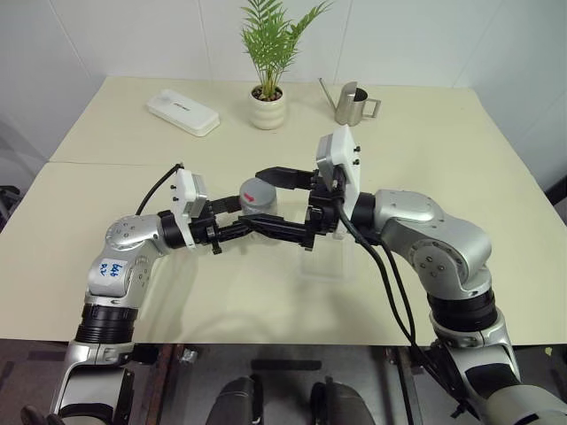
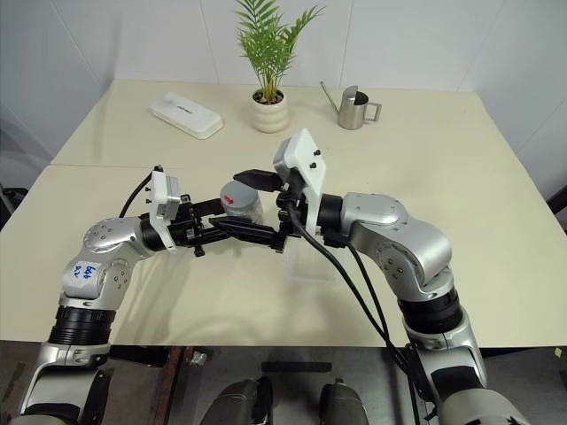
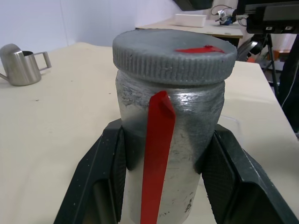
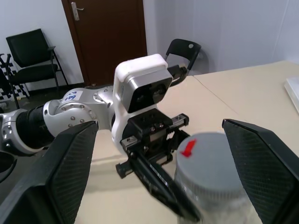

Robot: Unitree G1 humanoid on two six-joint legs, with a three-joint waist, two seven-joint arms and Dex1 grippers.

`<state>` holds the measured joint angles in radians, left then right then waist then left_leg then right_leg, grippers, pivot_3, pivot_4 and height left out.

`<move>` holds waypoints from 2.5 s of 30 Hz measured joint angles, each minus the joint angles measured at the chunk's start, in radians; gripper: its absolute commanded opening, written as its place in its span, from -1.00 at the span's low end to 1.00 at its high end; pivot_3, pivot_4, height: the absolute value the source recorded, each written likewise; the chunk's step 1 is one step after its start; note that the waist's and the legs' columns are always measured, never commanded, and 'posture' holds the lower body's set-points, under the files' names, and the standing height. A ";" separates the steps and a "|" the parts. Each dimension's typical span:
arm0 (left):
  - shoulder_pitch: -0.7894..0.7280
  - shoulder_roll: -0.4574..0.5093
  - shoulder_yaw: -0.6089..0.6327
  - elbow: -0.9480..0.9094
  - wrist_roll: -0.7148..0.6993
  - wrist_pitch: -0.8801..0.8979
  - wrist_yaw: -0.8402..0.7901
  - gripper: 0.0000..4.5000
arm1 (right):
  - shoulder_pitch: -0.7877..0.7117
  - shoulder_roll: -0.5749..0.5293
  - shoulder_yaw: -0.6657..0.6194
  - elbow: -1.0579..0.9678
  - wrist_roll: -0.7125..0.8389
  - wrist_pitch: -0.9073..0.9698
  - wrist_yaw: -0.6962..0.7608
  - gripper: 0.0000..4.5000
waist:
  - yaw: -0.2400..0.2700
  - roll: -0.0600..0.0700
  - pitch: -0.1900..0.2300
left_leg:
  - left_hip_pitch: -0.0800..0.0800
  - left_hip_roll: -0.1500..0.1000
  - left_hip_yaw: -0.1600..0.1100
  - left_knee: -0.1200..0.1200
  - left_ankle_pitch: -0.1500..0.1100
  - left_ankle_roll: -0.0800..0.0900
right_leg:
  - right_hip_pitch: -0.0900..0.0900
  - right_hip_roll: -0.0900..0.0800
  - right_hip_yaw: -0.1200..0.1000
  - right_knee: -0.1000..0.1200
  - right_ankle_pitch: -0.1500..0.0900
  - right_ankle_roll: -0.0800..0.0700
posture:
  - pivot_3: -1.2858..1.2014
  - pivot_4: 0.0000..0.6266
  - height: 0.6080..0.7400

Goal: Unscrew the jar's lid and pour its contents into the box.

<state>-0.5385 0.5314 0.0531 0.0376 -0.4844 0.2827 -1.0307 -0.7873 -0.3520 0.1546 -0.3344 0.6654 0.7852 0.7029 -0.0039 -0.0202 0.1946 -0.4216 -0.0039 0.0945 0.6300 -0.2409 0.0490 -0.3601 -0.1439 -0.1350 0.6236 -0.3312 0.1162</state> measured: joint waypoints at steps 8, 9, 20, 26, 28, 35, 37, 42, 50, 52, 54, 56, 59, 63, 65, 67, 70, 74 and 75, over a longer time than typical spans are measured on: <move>0.000 -0.003 -0.003 -0.026 -0.003 0.017 -0.014 -0.18 | -0.029 0.009 0.019 0.111 -0.089 -0.046 0.016 1.00 | -0.001 0.000 0.000 | 0.000 0.000 0.001 0.000 0.000 0.000 | -0.001 0.000 0.000 0.001 0.000 0.000 | 0.03 -0.52 1.00; 0.000 -0.003 -0.003 -0.026 -0.004 0.019 -0.016 -0.18 | -0.030 0.009 0.020 0.120 -0.096 -0.053 0.022 1.00 | -0.001 0.000 0.000 | 0.000 0.000 0.001 0.000 0.000 0.000 | -0.001 0.000 0.000 0.001 0.000 0.000 | 0.03 -0.52 1.00; 0.000 -0.003 0.004 -0.026 -0.005 0.022 -0.019 -0.18 | -0.034 0.016 0.020 0.151 -0.118 -0.088 0.068 0.39 | -0.001 0.000 0.000 | 0.000 0.000 0.001 0.000 0.000 0.000 | -0.001 0.000 0.000 0.001 0.000 0.000 | 0.03 -0.52 1.00; 0.000 -0.003 0.006 -0.030 -0.007 0.024 -0.020 -0.18 | -0.034 0.016 0.020 0.162 -0.121 -0.100 0.085 0.12 | -0.001 0.000 0.000 | 0.000 0.000 0.001 0.000 0.000 0.000 | -0.001 0.000 0.000 0.001 0.000 0.000 | 0.03 -0.52 1.00; 0.000 -0.003 0.006 -0.030 -0.010 0.026 -0.023 -0.18 | -0.035 0.015 0.019 0.170 -0.120 -0.109 0.098 0.12 | -0.001 0.000 0.000 | 0.000 0.000 0.001 0.000 0.000 0.000 | -0.001 0.000 0.000 0.001 0.000 0.000 | 0.03 -0.52 1.00; -0.031 0.000 0.004 -0.023 -0.035 0.041 -0.101 -0.18 | -0.149 -0.053 0.029 0.288 -0.100 -0.122 0.327 0.12 | -0.002 0.000 0.000 | 0.000 0.000 0.002 0.000 0.000 0.000 | -0.001 0.000 0.000 0.002 0.000 0.000 | 0.03 -0.52 1.00; -0.049 0.001 0.004 -0.020 -0.040 0.042 -0.131 -0.18 | -0.206 -0.074 0.040 0.339 -0.102 -0.129 0.414 0.12 | -0.003 0.000 0.000 | 0.000 0.000 0.002 0.000 0.000 0.000 | -0.001 0.000 0.000 0.001 0.000 0.000 | 0.03 -0.52 1.00; -0.084 0.003 -0.009 0.010 -0.048 0.033 -0.226 -0.18 | -0.302 -0.095 0.077 0.457 -0.117 -0.158 0.610 0.12 | -0.003 0.000 0.000 | 0.000 0.000 0.002 0.000 0.000 0.001 | -0.001 0.000 -0.001 0.001 0.000 0.000 | 0.03 -0.52 1.00; -0.102 0.019 -0.034 0.015 -0.052 0.046 -0.306 -0.18 | -0.350 -0.088 0.105 0.532 -0.139 -0.200 0.756 0.27 | -0.004 0.000 0.000 | 0.000 0.000 0.003 0.001 0.000 0.001 | -0.002 0.000 -0.001 0.001 0.000 0.000 | 0.03 -0.52 1.00; -0.102 0.018 -0.033 0.015 -0.059 0.054 -0.311 -0.18 | -0.350 -0.081 0.097 0.534 -0.137 -0.210 0.758 0.57 | -0.004 0.000 0.000 | 0.000 0.000 0.003 0.001 0.000 0.001 | -0.002 0.000 -0.001 0.001 0.000 0.000 | 0.03 -0.52 1.00; -0.102 0.011 -0.059 0.014 -0.059 0.063 -0.319 -0.18 | -0.360 -0.067 0.079 0.533 -0.135 -0.220 0.756 0.87 | -0.004 0.000 0.000 | 0.000 0.000 0.003 0.001 0.000 0.001 | -0.002 0.000 -0.001 0.002 0.000 0.000 | 0.03 -0.52 1.00; -0.102 0.010 -0.063 0.014 -0.059 0.065 -0.318 -0.18 | -0.367 -0.066 0.065 0.530 -0.135 -0.219 0.746 0.99 | -0.004 0.000 0.000 | 0.000 0.000 0.002 0.001 0.000 0.001 | -0.002 0.000 0.000 0.002 0.000 0.000 | 0.03 -0.52 1.00; -0.102 0.013 -0.049 0.015 -0.059 0.065 -0.298 -0.18 | -0.365 -0.061 0.029 0.530 -0.135 -0.221 0.705 0.99 | -0.004 0.000 0.000 | 0.000 0.000 0.002 0.001 0.000 0.001 | -0.002 0.000 0.000 0.002 0.000 0.000 | 0.03 -0.52 1.00; -0.102 0.018 -0.023 0.019 -0.058 0.063 -0.262 -0.18 | -0.342 -0.059 -0.014 0.511 -0.137 -0.240 0.641 0.99 | -0.003 0.000 0.000 | 0.000 0.000 0.002 0.001 0.000 0.001 | -0.002 0.000 0.000 0.002 0.000 0.000 | 0.03 -0.52 1.00; -0.102 0.019 -0.012 0.023 -0.057 0.055 -0.240 -0.18 | -0.316 -0.059 -0.018 0.485 -0.140 -0.240 0.611 0.99 | -0.003 0.000 0.000 | 0.000 0.000 0.002 0.001 0.000 0.001 | -0.002 0.000 0.000 0.002 0.000 0.000 | 0.03 -0.52 1.00; -0.102 0.019 -0.012 0.028 -0.054 0.049 -0.220 -0.18 | -0.293 -0.059 -0.017 0.451 -0.160 -0.239 0.568 0.99 | -0.003 0.000 0.000 | 0.000 0.000 0.002 0.001 0.000 0.001 | -0.002 0.000 0.000 0.002 0.000 0.000 | 0.03 -0.52 1.00; -0.102 0.017 -0.012 0.040 -0.053 0.043 -0.192 -0.18 | -0.261 -0.058 -0.002 0.393 -0.187 -0.227 0.501 0.99 | -0.003 0.000 0.000 | 0.000 0.000 0.002 0.001 0.000 0.001 | -0.002 0.000 0.000 0.002 0.000 0.000 | 0.03 -0.52 1.00; -0.102 0.016 -0.012 0.047 -0.053 0.043 -0.171 -0.18 | -0.236 -0.043 0.020 0.339 -0.212 -0.190 0.422 0.99 | -0.004 0.000 0.000 | 0.000 0.000 0.002 0.001 0.000 0.000 | -0.002 0.000 0.000 0.002 0.000 0.000 | 0.03 -0.52 1.00; -0.102 0.015 -0.013 0.047 -0.053 0.043 -0.168 -0.18 | -0.233 -0.037 0.024 0.329 -0.215 -0.177 0.402 0.99 | -0.004 0.000 0.000 | 0.000 0.000 0.002 0.001 0.000 0.000 | -0.002 0.000 0.000 0.002 0.000 0.000 | 0.03 -0.52 1.00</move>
<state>-0.6405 0.5468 0.0405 0.0845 -0.5374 0.3257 -1.1983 -1.0201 -0.3889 0.1785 -0.0058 0.4504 0.6086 1.1048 -0.0083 -0.0199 0.1948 -0.4218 -0.0037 0.0967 0.6309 -0.2407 0.0494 -0.3619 -0.1440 -0.1349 0.6258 -0.3312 0.1163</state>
